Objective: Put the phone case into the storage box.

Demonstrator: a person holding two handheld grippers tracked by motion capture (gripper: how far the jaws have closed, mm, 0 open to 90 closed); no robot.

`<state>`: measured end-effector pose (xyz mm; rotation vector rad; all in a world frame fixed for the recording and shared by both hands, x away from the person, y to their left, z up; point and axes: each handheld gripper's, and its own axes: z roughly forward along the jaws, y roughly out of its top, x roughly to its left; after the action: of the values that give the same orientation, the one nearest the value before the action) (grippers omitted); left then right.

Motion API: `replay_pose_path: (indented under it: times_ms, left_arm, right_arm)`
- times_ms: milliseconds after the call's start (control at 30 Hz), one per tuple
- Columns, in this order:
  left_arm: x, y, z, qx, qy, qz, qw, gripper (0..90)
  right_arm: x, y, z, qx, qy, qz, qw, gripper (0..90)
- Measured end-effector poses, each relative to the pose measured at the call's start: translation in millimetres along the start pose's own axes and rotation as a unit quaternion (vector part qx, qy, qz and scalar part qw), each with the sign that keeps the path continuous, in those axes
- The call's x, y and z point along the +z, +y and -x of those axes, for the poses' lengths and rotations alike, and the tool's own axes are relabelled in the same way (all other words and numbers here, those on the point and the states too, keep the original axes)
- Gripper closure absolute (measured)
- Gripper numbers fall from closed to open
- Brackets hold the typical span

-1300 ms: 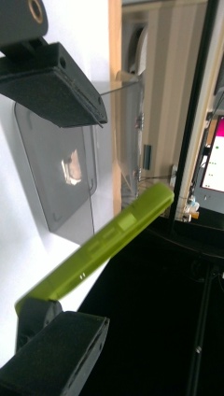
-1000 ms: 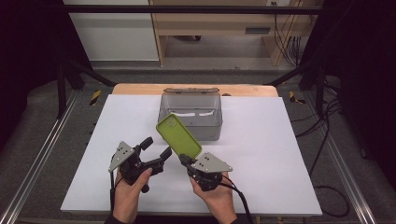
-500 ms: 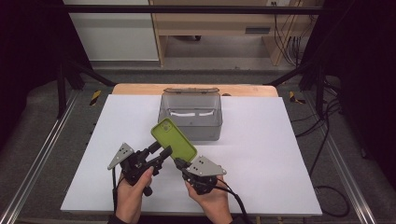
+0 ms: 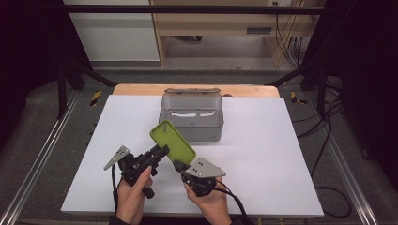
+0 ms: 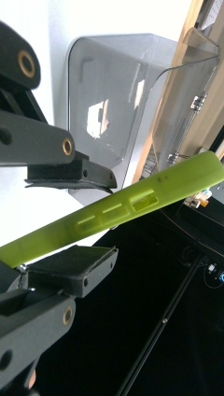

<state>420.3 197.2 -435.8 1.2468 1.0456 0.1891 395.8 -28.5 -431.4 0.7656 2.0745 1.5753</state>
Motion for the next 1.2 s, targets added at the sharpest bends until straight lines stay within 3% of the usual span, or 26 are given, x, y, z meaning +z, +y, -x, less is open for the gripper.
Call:
replay_pose_path:
  times_ms: [267, 767, 1200]
  left_arm:
    - [0.1, -2.1, 1.5, -0.006, 0.0, 0.004, 1.0, 64.6]
    - [-0.4, -5.8, -3.0, -0.028, 0.001, 0.01, 0.9996, 69.6]
    - [-1.4, -8.5, -4.8, -0.034, 0.007, 0.013, 0.9993, 70.9]
  right_arm:
    - [3.0, -0.9, -0.8, 0.023, 0.002, 0.008, 0.9997, 88.0]
    - [9.2, -4.6, -8.4, 0.032, 0.012, 0.011, 0.9993, 88.0]
    - [11.7, -7.8, -11.6, 0.047, 0.013, 0.013, 0.9987, 88.0]
